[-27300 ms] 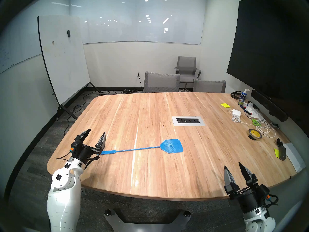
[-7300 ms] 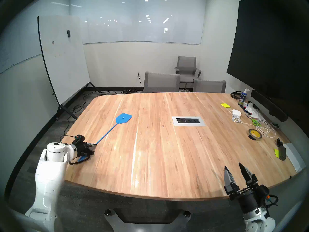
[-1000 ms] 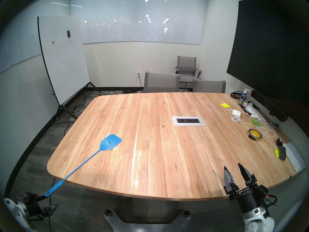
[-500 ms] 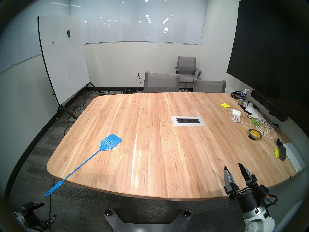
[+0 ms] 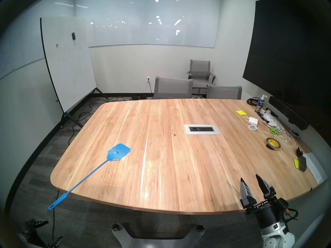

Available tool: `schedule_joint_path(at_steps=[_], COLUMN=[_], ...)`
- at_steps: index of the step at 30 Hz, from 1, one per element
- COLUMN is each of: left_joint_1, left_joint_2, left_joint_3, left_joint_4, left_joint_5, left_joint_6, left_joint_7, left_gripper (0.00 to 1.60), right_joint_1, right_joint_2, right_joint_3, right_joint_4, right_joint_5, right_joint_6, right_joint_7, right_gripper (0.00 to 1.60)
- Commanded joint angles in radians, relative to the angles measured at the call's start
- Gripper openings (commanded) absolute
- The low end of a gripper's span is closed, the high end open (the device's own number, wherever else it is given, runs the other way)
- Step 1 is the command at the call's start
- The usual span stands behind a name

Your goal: Swat a bug on table

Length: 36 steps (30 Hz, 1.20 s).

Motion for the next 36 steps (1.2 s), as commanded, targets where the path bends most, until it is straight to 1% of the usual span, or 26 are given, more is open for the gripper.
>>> schedule_joint_path(at_steps=[1,2,4,9,13,17,19,22,24,26,28,34,36], left_joint_1=[-0.089,-0.097,-0.116,-0.147,-0.163,-0.174,-0.189,-0.201,-0.211,-0.214,-0.216,-0.223,-0.222], left_joint_2=[0.013,0.022,0.029,0.063,0.066,0.075,0.068,0.073,0.078,0.077,0.078,0.080,0.080], left_joint_3=[0.000,-0.001,-0.012,-0.036,-0.053,-0.066,-0.075,-0.079,-0.079,-0.079,-0.079,-0.079,-0.079], left_joint_4=[0.037,0.043,0.046,0.063,0.073,0.078,0.079,0.081,0.078,0.071,0.068,0.068,0.067], left_joint_5=[0.070,0.072,0.100,0.142,0.179,0.177,0.187,0.184,0.178,0.178,0.170,0.131,0.112], left_joint_6=[-0.071,-0.053,-0.056,-0.032,-0.043,-0.026,-0.033,-0.027,-0.016,-0.019,-0.020,-0.013,-0.010], left_joint_7=[0.131,0.134,0.180,0.240,0.289,0.300,0.328,0.363,0.365,0.395,0.403,0.449,0.444], left_gripper=[1.60,1.60,1.60,1.60,1.60,1.60,1.60,1.60,1.60,1.60,1.60,1.60,1.60], right_joint_1=[0.001,0.001,0.000,-0.001,-0.001,-0.001,-0.001,-0.001,-0.001,-0.001,-0.001,0.000,0.000], right_joint_2=[0.001,0.001,0.001,0.002,0.002,0.001,0.001,0.001,0.001,0.000,0.000,0.000,-0.001], right_joint_3=[-0.002,-0.002,-0.003,-0.003,-0.003,-0.003,-0.003,-0.003,-0.003,-0.002,-0.002,-0.002,-0.002], right_joint_4=[-0.021,-0.022,-0.022,-0.023,-0.024,-0.025,-0.025,-0.025,-0.025,-0.025,-0.025,-0.025,-0.025], right_joint_5=[-0.002,-0.002,-0.002,-0.003,-0.003,-0.004,-0.004,-0.004,-0.004,-0.004,-0.004,-0.005,-0.005], right_joint_6=[0.003,0.003,0.004,0.004,0.005,0.005,0.006,0.006,0.006,0.006,0.007,0.007,0.007], right_joint_7=[-0.002,-0.003,-0.004,-0.007,-0.007,-0.008,-0.008,-0.007,-0.007,-0.007,-0.007,-0.006,-0.006], right_gripper=[1.60,1.60,1.60,1.60,1.60,1.60,1.60,1.60,1.60,1.60,1.60,1.60,1.60])
